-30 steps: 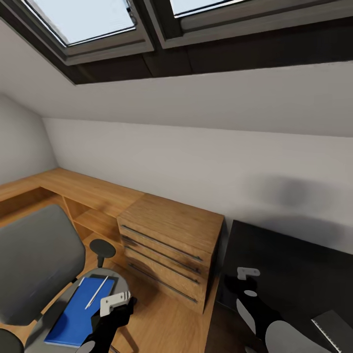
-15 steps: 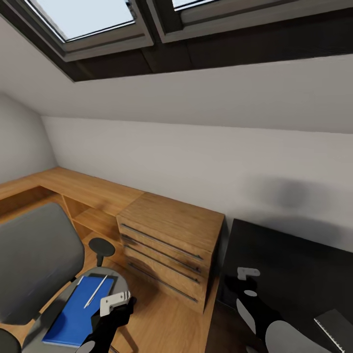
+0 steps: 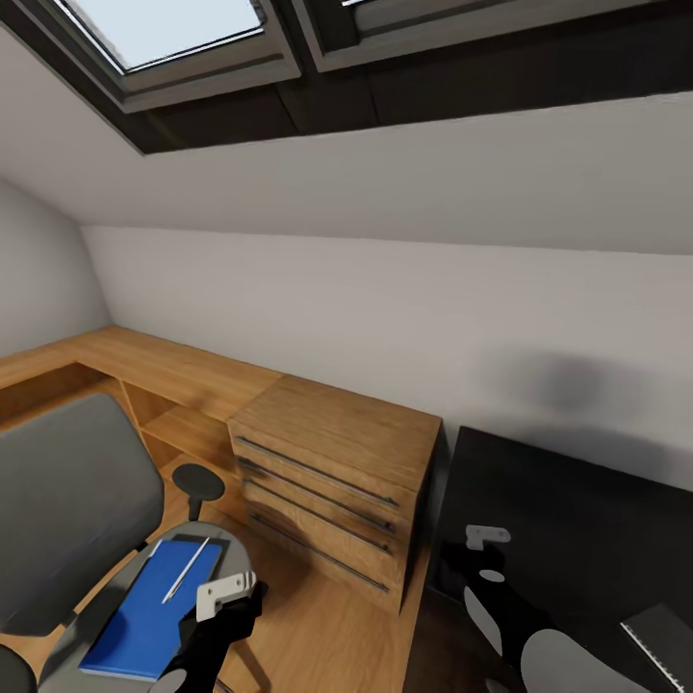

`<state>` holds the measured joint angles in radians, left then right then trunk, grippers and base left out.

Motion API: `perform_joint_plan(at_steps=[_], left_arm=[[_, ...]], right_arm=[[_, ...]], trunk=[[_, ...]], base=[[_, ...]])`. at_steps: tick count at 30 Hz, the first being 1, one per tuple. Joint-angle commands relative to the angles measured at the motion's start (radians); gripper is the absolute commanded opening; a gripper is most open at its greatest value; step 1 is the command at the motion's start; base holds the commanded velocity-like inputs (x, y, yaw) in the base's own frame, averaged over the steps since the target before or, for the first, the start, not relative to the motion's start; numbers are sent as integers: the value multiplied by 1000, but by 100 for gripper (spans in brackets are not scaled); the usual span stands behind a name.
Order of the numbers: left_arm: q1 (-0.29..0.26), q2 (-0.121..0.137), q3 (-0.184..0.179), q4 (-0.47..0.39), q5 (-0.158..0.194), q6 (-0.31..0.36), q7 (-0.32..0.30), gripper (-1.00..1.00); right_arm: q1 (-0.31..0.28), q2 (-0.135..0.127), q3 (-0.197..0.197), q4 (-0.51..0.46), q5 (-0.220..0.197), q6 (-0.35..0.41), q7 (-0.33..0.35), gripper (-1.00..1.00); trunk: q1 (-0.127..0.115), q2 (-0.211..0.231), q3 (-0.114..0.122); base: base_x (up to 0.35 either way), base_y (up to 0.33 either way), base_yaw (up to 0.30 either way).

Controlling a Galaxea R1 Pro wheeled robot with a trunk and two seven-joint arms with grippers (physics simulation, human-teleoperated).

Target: In the bedroom, organize the workspace by keeping the computer under the desk, ensuring the monitor is on the desk, placing the keyboard on the desk next to the monitor, placing the mouse on the desk next to the keyboard, moving the folder from the swivel chair onto the desk next to the mouse, stacking the notebook on top of the folder with the pen on top of the notebook, and positioning the swivel chair next to the desk.

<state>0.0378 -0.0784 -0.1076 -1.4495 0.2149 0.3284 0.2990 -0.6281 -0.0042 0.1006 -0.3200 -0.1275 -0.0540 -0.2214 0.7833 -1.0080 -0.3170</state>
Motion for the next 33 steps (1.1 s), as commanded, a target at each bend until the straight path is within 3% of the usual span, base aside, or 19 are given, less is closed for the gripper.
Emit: perform_joint_plan(at_steps=[1, 20, 27, 33], left_arm=[[0, 0, -1, -2, 10, 3, 8, 100], [0, 0, -1, -2, 10, 3, 8, 100], [0, 0, -1, -2, 10, 3, 8, 100], [0, 0, -1, -2, 10, 3, 8, 100]], right_arm=[[-1, 0, 8, 1, -11, -4, -6, 100], [-1, 1, 8, 2, -13, 17, -7, 100], [-1, 1, 8, 0, -12, 53, -6, 100], [-1, 1, 8, -1, -12, 55, -6, 100]], trunk=[[4, -8, -4], [4, -8, -4], [31, -57, -26], [31, -57, -26]], base=[[0, 0, 0], [0, 0, 0], [0, 0, 0], [0, 0, 0]])
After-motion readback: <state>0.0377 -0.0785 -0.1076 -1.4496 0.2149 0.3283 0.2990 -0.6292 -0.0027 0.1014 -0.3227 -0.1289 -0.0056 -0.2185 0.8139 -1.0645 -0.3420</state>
